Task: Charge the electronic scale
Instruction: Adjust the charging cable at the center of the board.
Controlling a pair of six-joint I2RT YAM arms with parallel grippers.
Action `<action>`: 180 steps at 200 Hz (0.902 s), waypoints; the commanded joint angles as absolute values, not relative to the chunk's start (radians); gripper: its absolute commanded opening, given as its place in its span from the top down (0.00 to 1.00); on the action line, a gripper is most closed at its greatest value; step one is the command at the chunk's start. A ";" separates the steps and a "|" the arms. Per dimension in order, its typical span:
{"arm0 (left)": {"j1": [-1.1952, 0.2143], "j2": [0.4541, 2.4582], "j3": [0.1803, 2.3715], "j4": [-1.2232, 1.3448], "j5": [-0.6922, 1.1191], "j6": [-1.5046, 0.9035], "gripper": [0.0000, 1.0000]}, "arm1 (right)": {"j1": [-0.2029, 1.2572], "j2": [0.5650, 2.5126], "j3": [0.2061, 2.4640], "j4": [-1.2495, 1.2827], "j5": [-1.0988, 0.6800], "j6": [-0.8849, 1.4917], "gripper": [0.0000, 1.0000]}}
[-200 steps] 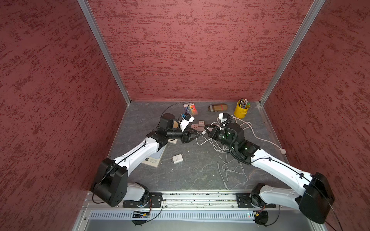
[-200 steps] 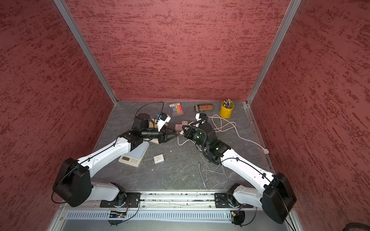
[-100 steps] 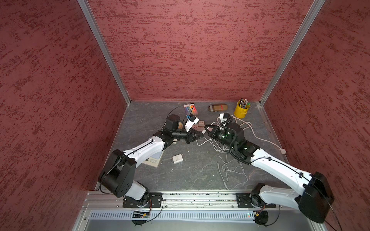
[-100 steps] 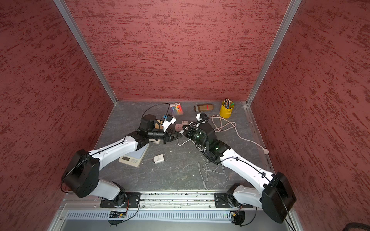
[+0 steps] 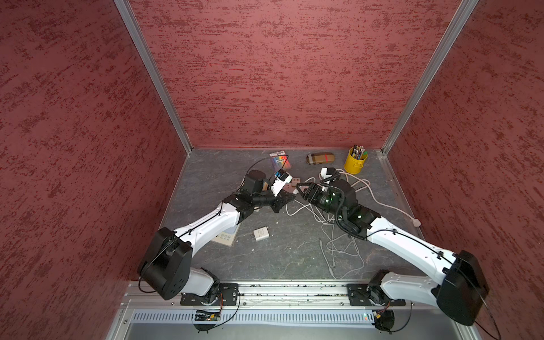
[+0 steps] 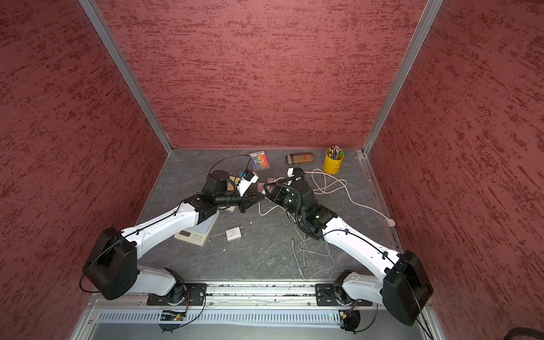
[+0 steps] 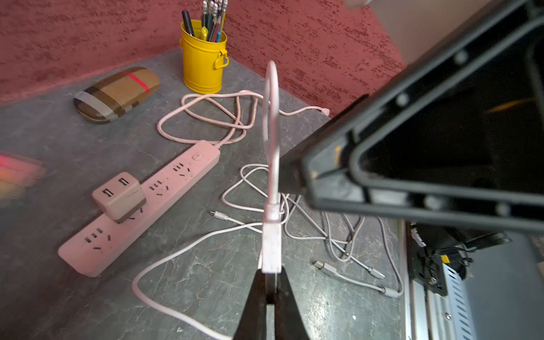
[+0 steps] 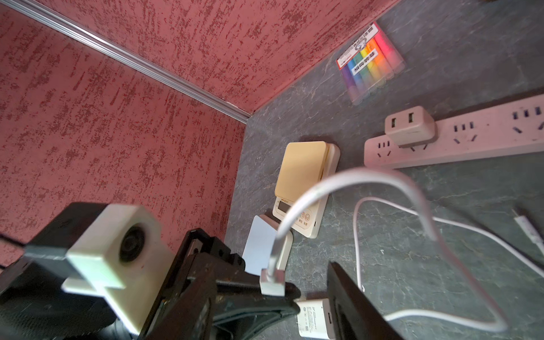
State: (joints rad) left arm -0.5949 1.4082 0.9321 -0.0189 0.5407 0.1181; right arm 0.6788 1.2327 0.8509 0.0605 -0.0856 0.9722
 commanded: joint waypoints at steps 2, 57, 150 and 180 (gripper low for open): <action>-0.650 1.376 0.967 -0.090 0.342 0.277 1.00 | 0.677 1.259 0.889 0.059 -0.132 0.998 0.46; -0.638 1.386 0.968 -0.100 0.472 0.300 1.00 | 0.678 1.296 0.917 0.050 -0.161 0.999 0.67; -0.532 1.404 0.951 -0.038 0.670 0.193 1.00 | 0.677 1.310 0.935 0.030 -0.216 0.968 0.72; -0.535 1.406 0.950 -0.043 0.641 0.204 1.00 | 0.678 1.325 0.947 0.024 -0.216 0.962 0.71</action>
